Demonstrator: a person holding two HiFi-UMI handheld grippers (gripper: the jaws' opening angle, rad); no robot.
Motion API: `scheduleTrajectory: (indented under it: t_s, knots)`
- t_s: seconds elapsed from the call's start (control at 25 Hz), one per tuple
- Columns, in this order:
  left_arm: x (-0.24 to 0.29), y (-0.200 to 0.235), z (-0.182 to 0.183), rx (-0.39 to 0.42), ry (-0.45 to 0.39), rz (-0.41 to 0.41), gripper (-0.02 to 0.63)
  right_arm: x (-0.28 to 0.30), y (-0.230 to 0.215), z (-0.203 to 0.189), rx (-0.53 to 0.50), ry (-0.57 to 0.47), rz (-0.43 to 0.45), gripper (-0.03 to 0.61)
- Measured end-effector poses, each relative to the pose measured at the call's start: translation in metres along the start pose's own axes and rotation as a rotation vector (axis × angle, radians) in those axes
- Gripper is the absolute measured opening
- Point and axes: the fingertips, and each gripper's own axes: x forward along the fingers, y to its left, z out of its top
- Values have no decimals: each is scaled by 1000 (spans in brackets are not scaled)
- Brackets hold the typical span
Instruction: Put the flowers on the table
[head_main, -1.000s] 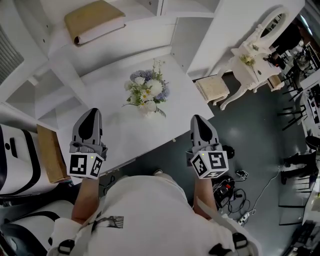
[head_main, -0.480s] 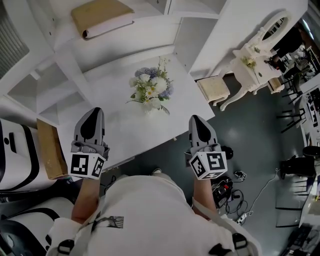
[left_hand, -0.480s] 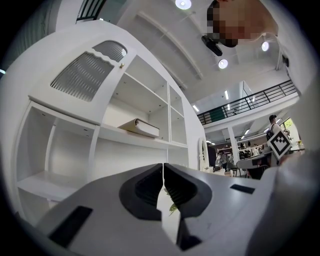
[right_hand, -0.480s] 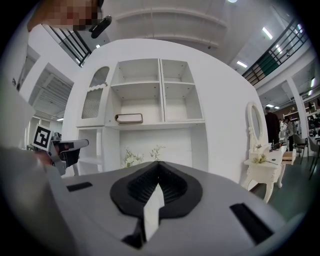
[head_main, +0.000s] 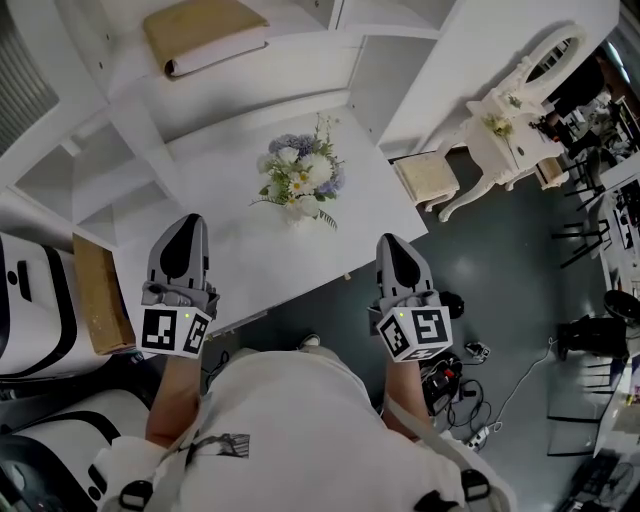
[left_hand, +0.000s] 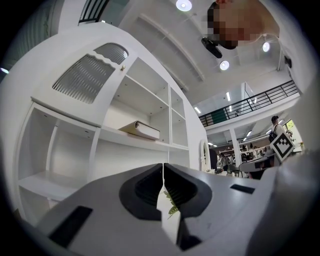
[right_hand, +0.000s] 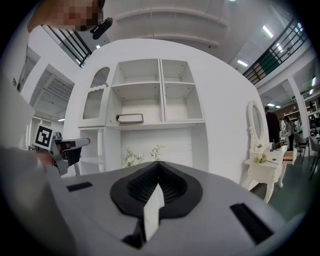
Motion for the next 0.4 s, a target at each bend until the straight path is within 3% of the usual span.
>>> scheduleTrajectory:
  t_s: [0.4]
  knots:
    - [11,-11,-3,-6,-8,-1,20,1,-11,0,9,-9,4,9]
